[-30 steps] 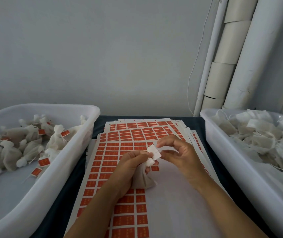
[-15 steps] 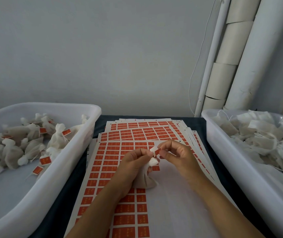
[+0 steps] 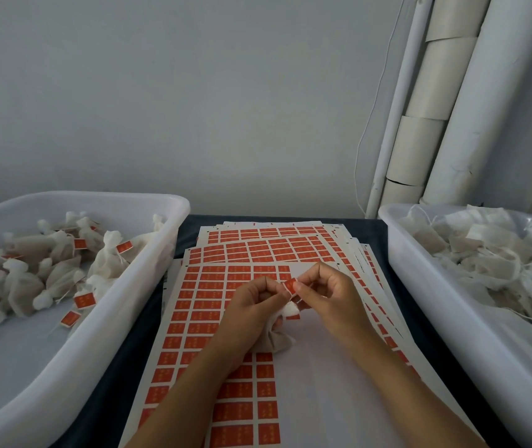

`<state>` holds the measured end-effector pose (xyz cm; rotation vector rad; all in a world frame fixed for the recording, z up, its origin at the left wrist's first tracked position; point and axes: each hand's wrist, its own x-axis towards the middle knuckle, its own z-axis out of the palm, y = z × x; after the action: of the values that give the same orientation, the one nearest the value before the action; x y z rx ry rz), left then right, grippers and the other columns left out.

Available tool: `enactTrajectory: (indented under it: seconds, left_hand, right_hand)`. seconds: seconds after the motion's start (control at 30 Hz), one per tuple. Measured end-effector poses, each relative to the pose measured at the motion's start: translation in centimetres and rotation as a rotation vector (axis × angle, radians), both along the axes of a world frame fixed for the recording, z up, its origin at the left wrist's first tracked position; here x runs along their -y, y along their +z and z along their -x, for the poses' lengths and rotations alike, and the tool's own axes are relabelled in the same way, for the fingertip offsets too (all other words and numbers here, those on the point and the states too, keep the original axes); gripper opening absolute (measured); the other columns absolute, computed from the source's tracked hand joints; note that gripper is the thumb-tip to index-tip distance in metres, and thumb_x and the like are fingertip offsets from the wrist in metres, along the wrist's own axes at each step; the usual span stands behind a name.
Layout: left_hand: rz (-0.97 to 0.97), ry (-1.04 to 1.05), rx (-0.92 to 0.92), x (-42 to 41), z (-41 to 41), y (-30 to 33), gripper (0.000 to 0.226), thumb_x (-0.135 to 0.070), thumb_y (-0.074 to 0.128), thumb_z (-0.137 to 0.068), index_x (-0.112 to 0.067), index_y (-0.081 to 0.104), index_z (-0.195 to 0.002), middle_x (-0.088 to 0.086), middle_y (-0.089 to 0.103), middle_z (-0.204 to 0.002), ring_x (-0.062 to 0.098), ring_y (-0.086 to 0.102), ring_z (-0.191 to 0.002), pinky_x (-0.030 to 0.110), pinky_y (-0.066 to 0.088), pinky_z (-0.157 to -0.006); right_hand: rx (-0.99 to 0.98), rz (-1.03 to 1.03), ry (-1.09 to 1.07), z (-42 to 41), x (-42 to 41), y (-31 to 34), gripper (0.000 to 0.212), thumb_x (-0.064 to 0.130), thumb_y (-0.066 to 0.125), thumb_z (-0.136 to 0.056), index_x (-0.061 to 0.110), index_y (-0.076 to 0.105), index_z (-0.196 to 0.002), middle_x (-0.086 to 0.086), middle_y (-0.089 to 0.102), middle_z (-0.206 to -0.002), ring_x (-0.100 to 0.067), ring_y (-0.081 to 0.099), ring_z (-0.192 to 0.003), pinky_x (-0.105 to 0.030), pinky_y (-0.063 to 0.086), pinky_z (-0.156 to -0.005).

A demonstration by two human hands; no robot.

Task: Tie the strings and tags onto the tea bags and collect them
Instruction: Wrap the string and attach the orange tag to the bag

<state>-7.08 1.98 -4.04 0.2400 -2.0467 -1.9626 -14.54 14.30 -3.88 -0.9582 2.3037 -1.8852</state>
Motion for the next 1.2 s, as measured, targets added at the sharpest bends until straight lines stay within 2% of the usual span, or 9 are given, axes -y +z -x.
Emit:
enactTrajectory:
  seconds: [0.27, 0.4, 0.53, 0.63, 0.8, 1.0, 1.1, 1.2]
  left_hand:
    - [0.017, 0.012, -0.022, -0.1, -0.1, 0.0, 0.015, -0.013, 0.057, -0.091, -0.015, 0.064, -0.078, -0.003, 0.067, -0.070, 0.005, 0.059, -0.059, 0.014, 0.050, -0.057]
    - [-0.025, -0.008, -0.015, -0.1, -0.2, 0.2, 0.017, -0.007, 0.053, -0.092, -0.013, 0.063, -0.079, -0.008, 0.065, -0.065, 0.002, 0.057, -0.055, 0.015, 0.047, -0.052]
    - [-0.067, 0.024, -0.008, -0.1, -0.2, 0.2, 0.017, -0.012, 0.050, -0.093, -0.014, 0.063, -0.081, -0.004, 0.066, -0.072, 0.005, 0.059, -0.061, 0.016, 0.046, -0.055]
    - [-0.007, 0.064, -0.016, -0.3, 0.0, 0.1, 0.015, -0.021, 0.057, -0.091, -0.013, 0.064, -0.080, -0.003, 0.067, -0.070, 0.005, 0.058, -0.060, 0.015, 0.047, -0.054]
    - [0.142, 0.044, -0.048, -0.4, 0.1, -0.1, 0.018, -0.018, 0.059, -0.090, -0.016, 0.069, -0.075, -0.011, 0.063, -0.057, 0.001, 0.053, -0.049, 0.009, 0.042, -0.049]
    - [0.154, 0.008, -0.080, -0.1, 0.1, -0.3, 0.020, -0.018, 0.058, -0.091, -0.014, 0.069, -0.075, -0.006, 0.061, -0.060, 0.002, 0.050, -0.051, 0.011, 0.040, -0.049]
    - [0.147, 0.036, -0.090, 0.1, 0.2, -0.5, 0.021, -0.020, 0.057, -0.091, -0.015, 0.070, -0.075, 0.001, 0.063, -0.067, 0.004, 0.051, -0.055, 0.012, 0.043, -0.052]
    - [0.120, 0.038, -0.092, 0.3, 0.4, -0.5, 0.022, -0.017, 0.056, -0.092, -0.014, 0.068, -0.074, 0.004, 0.061, -0.067, 0.005, 0.052, -0.057, 0.011, 0.044, -0.054]
  right_hand:
    - [-0.024, -0.016, 0.004, -0.1, 0.0, 0.2, 0.014, 0.010, 0.064, -0.086, 0.020, 0.058, -0.079, 0.002, 0.065, -0.085, -0.015, 0.065, -0.082, -0.021, 0.056, -0.074]
    - [-0.049, -0.012, 0.002, -0.3, 0.2, 0.1, 0.013, 0.011, 0.065, -0.085, 0.021, 0.059, -0.079, 0.007, 0.065, -0.085, -0.010, 0.064, -0.083, -0.014, 0.053, -0.072]
    - [-0.072, 0.004, -0.014, -0.3, 0.3, -0.1, 0.011, 0.013, 0.066, -0.084, 0.020, 0.059, -0.081, 0.008, 0.065, -0.085, -0.005, 0.062, -0.084, -0.007, 0.049, -0.070]
    - [-0.106, 0.001, -0.014, -0.4, 0.4, -0.2, 0.016, 0.012, 0.066, -0.084, 0.024, 0.058, -0.079, 0.010, 0.065, -0.084, -0.003, 0.062, -0.083, -0.007, 0.048, -0.068]
    - [-0.144, 0.016, -0.043, -0.5, 0.4, -0.2, 0.021, 0.012, 0.065, -0.085, 0.028, 0.055, -0.076, 0.014, 0.063, -0.082, 0.004, 0.060, -0.084, -0.004, 0.046, -0.065]
    - [-0.151, 0.022, -0.026, -0.6, 0.4, 0.0, 0.019, 0.013, 0.065, -0.085, 0.028, 0.055, -0.079, 0.012, 0.063, -0.085, -0.005, 0.063, -0.082, -0.007, 0.049, -0.066]
    - [-0.166, 0.005, -0.026, -0.9, 0.7, -0.2, 0.018, 0.019, 0.063, -0.087, 0.033, 0.051, -0.085, 0.021, 0.059, -0.088, 0.000, 0.063, -0.079, -0.005, 0.047, -0.063]
    - [-0.220, -0.018, -0.004, -1.2, 1.1, -0.6, 0.018, 0.023, 0.058, -0.089, 0.036, 0.046, -0.093, 0.032, 0.052, -0.095, 0.010, 0.059, -0.081, -0.003, 0.046, -0.066]
